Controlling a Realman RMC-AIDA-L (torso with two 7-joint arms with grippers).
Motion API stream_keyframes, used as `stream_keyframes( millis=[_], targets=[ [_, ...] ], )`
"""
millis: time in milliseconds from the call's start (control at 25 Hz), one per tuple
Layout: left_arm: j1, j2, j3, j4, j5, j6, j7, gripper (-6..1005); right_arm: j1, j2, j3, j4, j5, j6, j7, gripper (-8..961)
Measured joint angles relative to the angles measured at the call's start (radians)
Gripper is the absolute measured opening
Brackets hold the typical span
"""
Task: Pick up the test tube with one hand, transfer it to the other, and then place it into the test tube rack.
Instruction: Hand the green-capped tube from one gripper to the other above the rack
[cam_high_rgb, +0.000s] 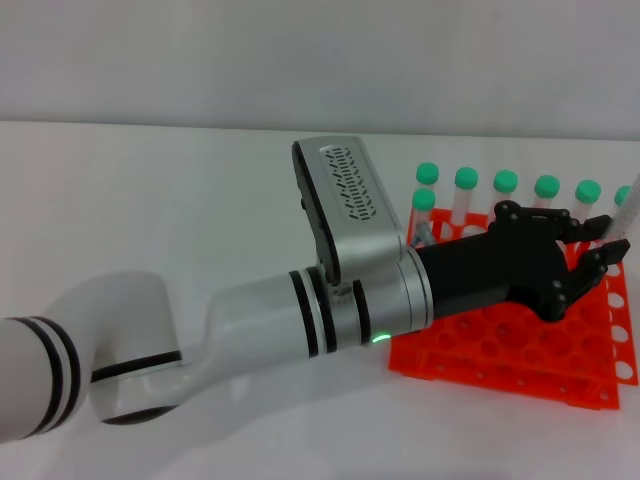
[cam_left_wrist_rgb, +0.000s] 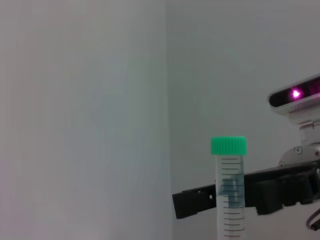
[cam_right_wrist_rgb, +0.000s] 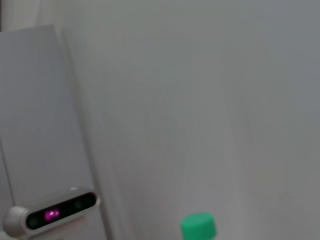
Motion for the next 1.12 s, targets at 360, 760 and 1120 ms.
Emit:
stream_keyframes(
  millis=[360,760,1120],
  targets=[
    [0.003,0.001,-0.013,-0.006,-0.001,-0.020,0.001,253,0.032,0.031,-0.007,-0.007,0.025,0.006,-0.016,842],
    [0.000,0.003,-0.013,-0.006,0.005,-0.027,0.001,263,0.044,0.037,-0.010,-0.001,0.020,-0.008,-0.034,512],
    [0.003,0.003,-0.012,-0.002,0.021,-0.028,0.001,273,0.028,0.035,-0.013,0.000,0.015,-0.007,-0.054,203]
  ],
)
